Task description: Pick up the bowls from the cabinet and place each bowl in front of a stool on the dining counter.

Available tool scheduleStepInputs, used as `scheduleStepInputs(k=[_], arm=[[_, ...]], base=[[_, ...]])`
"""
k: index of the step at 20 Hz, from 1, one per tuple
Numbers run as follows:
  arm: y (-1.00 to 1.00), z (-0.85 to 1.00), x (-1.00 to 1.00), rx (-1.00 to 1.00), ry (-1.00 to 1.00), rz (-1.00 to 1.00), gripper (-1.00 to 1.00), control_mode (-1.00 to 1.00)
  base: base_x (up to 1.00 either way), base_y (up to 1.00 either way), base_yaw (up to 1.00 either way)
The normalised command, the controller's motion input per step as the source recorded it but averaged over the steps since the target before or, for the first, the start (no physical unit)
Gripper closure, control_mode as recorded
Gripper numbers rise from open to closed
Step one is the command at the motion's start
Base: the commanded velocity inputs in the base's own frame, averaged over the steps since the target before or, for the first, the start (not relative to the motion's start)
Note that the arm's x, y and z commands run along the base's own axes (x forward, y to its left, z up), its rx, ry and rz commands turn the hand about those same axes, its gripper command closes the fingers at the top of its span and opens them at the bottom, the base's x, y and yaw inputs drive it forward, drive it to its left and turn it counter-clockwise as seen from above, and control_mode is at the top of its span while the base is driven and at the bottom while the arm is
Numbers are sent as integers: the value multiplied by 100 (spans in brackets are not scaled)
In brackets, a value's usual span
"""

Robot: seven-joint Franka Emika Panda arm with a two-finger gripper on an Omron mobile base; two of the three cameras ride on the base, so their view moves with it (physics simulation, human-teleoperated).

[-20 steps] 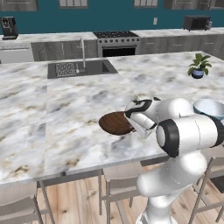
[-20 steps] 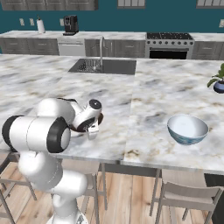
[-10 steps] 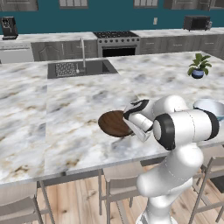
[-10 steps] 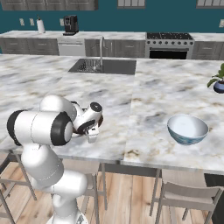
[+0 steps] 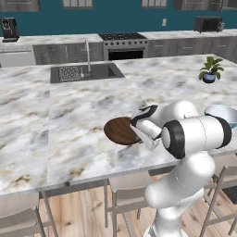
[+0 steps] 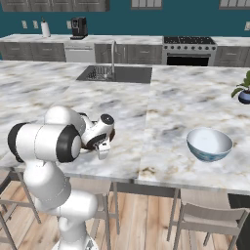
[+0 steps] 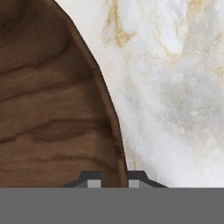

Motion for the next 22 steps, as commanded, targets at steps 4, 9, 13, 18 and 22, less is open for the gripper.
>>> scheduleStepInputs(k=[4, 9, 13, 18, 22], arm=[[0, 0, 0, 0, 0, 0, -100, -100], [0, 0, 0, 0, 0, 0, -100, -100], [-25, 6, 1, 0, 0, 3, -100, -100], [-16, 90, 2, -11, -11, 3, -100, -100], [0, 100, -33, -26, -11, 3, -100, -100]], base=[[0, 0, 0], [0, 0, 0], [0, 0, 0], [0, 0, 0], [0, 0, 0]])
